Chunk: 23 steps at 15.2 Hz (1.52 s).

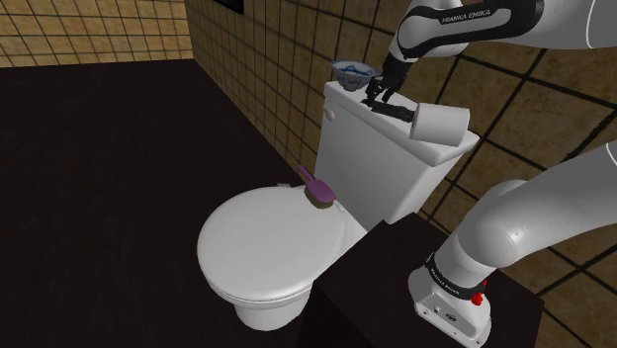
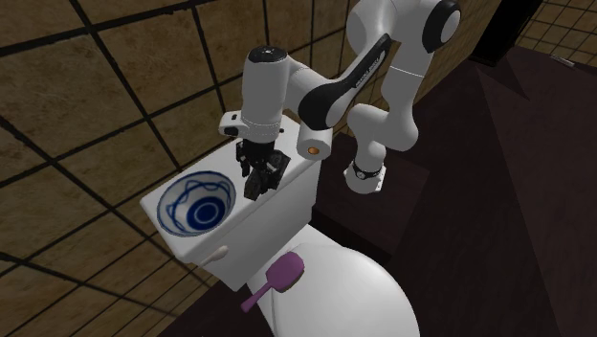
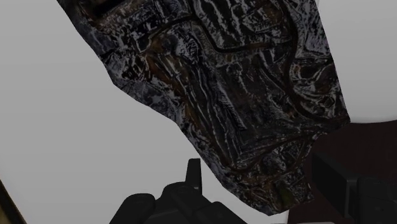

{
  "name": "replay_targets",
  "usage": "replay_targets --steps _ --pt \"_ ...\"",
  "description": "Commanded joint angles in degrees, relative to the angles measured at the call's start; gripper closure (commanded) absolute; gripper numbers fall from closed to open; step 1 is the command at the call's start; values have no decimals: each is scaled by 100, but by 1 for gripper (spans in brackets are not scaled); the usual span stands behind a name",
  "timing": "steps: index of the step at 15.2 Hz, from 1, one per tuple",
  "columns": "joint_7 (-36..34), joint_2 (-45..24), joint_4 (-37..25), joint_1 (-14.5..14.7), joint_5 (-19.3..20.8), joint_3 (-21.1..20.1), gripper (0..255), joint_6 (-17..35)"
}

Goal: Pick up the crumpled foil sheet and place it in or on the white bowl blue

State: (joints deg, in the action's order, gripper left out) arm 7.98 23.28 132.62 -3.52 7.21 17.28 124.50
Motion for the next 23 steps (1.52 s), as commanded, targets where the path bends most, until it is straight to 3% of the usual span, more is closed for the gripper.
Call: replay_targets --steps 1,9,23 --pt "0 0 0 0 0 0 255 0" --pt "0 -1 0 0 0 0 255 1" --pt "11 68 -1019 37 -56 -93 255 -1087"
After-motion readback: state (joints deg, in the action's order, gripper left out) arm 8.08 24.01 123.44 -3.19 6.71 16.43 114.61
